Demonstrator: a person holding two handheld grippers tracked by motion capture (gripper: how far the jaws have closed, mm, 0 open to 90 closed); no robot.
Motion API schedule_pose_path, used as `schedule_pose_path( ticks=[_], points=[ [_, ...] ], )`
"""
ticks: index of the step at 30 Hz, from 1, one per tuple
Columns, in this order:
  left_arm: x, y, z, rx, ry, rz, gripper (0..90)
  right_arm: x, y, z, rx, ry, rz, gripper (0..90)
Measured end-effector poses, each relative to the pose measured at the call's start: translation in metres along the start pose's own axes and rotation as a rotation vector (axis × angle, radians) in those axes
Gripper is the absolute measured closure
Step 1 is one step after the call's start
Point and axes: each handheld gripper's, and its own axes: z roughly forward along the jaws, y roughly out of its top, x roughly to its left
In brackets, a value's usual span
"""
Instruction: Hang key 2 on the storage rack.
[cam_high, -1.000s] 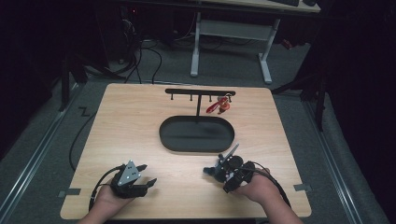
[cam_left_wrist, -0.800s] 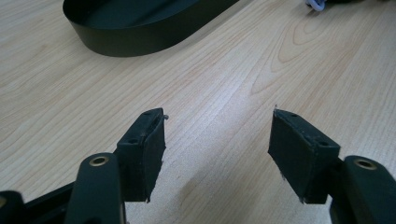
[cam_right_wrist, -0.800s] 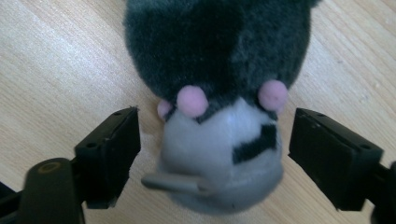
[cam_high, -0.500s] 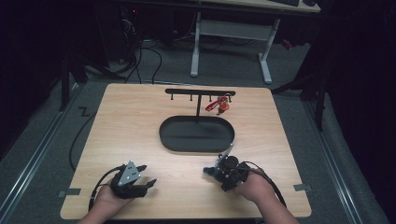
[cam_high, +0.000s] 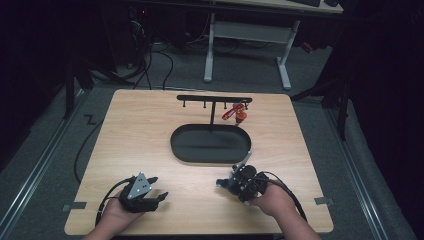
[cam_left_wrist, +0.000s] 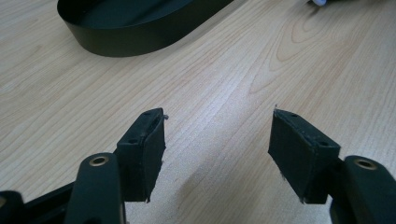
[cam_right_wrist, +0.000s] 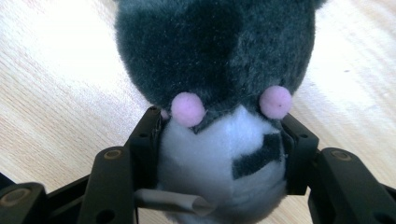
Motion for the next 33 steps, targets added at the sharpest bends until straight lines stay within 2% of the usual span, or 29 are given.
schedule_pose_path(
  ticks=[9, 13, 16, 21, 24, 26, 33],
  points=[
    [0.0, 0.0, -0.001, 0.002, 0.0, -0.001, 36.3, -0.006, 0.002, -0.019, -0.021, 0.002, 0.058, 45.8],
    [0.0, 0.0, -0.001, 0.004, -0.001, -0.002, 36.3, -0.008, 0.005, -0.029, -0.041, -0.003, 0.051, 45.8],
    [0.0, 0.0, -0.001, 0.005, -0.002, 0.0, 36.3, -0.008, 0.008, -0.035, -0.045, 0.0, 0.068, 45.8],
    [0.001, 0.0, -0.001, 0.005, -0.004, -0.002, 36.3, -0.011, 0.014, -0.043, -0.053, 0.005, 0.055, 45.8],
    [0.001, 0.0, -0.001, 0.006, -0.004, -0.002, 36.3, -0.013, 0.02, -0.049, -0.058, 0.005, 0.058, 45.8],
    [0.001, 0.0, -0.002, 0.006, -0.005, -0.004, 36.3, -0.013, 0.024, -0.054, -0.06, 0.009, 0.083, 45.9],
    [0.001, -0.001, -0.002, 0.009, -0.009, -0.005, 36.2, -0.016, 0.041, -0.07, -0.075, 0.005, 0.077, 45.9]
  ],
)
